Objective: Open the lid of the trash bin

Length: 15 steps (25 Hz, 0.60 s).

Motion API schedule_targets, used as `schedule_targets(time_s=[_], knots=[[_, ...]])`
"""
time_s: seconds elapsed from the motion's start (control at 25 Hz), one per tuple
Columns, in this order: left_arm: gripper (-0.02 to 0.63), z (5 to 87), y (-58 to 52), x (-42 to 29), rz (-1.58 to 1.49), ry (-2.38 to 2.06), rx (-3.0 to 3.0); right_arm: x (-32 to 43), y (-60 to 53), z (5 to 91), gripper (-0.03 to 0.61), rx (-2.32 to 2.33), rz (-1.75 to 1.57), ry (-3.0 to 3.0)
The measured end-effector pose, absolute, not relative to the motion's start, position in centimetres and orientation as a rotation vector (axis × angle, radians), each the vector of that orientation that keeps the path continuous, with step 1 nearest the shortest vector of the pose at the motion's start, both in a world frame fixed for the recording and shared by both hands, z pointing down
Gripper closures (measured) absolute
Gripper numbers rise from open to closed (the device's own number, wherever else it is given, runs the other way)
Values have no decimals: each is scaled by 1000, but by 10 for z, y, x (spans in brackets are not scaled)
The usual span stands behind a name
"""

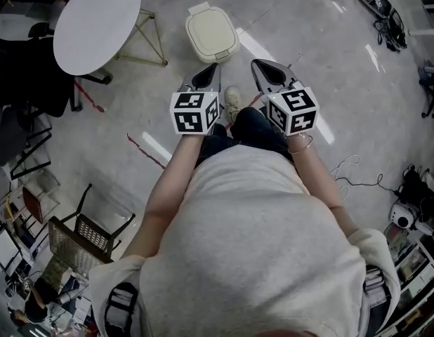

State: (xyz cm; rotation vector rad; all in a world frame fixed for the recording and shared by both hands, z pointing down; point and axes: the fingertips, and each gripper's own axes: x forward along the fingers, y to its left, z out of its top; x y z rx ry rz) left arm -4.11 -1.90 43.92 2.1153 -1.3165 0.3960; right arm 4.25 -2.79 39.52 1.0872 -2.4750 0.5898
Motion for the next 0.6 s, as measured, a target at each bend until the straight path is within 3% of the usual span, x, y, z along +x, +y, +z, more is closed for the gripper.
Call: schedule_targets(time_s=[0.6], knots=[[604, 497, -34, -56, 486, -1426, 1858, 39, -50, 463, 571, 846, 767, -2402]])
